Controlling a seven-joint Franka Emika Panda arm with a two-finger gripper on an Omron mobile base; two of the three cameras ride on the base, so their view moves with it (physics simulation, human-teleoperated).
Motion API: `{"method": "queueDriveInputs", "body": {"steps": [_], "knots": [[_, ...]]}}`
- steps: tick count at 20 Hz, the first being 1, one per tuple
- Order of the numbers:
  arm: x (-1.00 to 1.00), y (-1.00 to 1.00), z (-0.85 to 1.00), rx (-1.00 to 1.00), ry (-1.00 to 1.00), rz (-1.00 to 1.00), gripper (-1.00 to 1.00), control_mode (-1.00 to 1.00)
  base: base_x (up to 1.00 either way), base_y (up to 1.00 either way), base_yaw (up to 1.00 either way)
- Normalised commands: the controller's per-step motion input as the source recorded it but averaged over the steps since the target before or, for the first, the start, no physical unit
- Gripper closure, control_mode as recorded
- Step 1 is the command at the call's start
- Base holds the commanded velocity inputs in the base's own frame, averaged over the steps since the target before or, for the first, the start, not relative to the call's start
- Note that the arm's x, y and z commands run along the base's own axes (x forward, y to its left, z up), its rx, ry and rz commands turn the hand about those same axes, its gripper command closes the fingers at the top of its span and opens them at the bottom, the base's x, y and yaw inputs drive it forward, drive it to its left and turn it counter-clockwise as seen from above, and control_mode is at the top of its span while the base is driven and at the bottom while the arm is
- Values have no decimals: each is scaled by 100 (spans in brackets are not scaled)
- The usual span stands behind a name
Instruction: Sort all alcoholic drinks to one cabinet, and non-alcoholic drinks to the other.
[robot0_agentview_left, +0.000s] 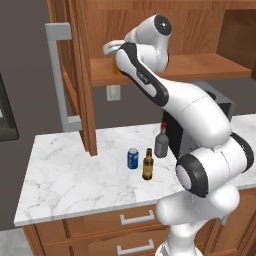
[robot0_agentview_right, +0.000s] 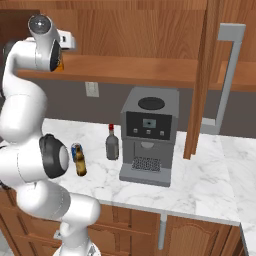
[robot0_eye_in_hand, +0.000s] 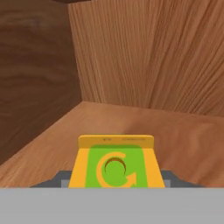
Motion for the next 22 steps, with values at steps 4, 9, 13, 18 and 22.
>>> {"method": "queueDriveInputs", "body": {"steps": [4,9,13,18,22], "knots": [[45,5,-22,0,2,1,100,-100,0,0,0],[43,7,-19,0,0,1,100,-100,0,0,0],[44,10,-16,0,0,1,100,-100,0,0,0],[35,11,-19,0,0,0,100,-100,0,0,0],[11,11,-30,0,1,0,-100,-100,0,0,0]]}}
